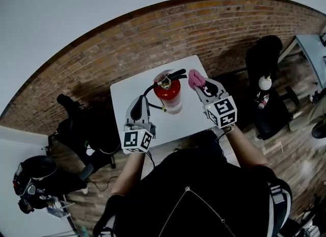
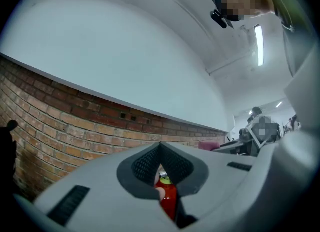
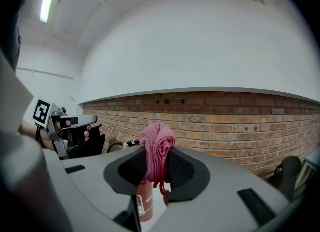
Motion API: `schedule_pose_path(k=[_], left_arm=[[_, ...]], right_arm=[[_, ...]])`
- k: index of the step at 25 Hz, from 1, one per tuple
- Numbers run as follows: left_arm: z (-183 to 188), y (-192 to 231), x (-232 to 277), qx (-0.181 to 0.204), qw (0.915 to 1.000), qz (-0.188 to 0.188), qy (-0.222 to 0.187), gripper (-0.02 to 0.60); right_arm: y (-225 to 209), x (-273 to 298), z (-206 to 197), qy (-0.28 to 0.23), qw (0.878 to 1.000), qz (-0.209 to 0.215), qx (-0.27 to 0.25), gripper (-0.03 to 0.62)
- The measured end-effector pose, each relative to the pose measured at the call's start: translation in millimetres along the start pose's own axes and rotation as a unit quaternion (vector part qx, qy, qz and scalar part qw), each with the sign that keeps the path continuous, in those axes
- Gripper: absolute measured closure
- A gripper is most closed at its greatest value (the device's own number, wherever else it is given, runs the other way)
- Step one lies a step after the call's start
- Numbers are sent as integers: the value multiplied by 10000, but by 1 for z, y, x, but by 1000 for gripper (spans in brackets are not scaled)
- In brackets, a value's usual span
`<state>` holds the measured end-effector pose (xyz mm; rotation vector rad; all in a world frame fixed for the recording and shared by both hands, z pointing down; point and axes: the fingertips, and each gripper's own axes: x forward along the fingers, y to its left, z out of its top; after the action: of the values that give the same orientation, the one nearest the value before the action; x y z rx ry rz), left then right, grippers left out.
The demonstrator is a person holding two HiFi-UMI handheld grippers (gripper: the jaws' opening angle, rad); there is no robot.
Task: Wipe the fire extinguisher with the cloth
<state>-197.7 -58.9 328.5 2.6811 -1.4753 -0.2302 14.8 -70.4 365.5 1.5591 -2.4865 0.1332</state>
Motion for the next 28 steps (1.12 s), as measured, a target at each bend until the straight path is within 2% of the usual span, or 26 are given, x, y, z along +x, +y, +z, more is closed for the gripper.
schedule_pose_path(k=[6, 16, 21, 24, 28], left_arm=[[4, -20, 26, 341, 9975, 588, -170, 571], [4, -40, 69, 545, 9843, 1652, -311, 571], [-3, -46, 81, 602, 9727, 2210, -359, 571], [-12, -55, 79, 642, 9601, 2701, -342, 571], [-27, -66, 84, 686, 9492, 3058, -276, 571]], right_arm=[[-38, 9, 6, -90, 9983, 570, 2, 484], [-106, 62, 5, 208, 9845, 1742, -31, 484], [-123, 103, -8, 456, 9693, 2415, 13, 484], [-123, 128, -24, 651, 9532, 2953, 47, 484], [-126, 166, -49, 970, 9323, 3480, 144, 484]])
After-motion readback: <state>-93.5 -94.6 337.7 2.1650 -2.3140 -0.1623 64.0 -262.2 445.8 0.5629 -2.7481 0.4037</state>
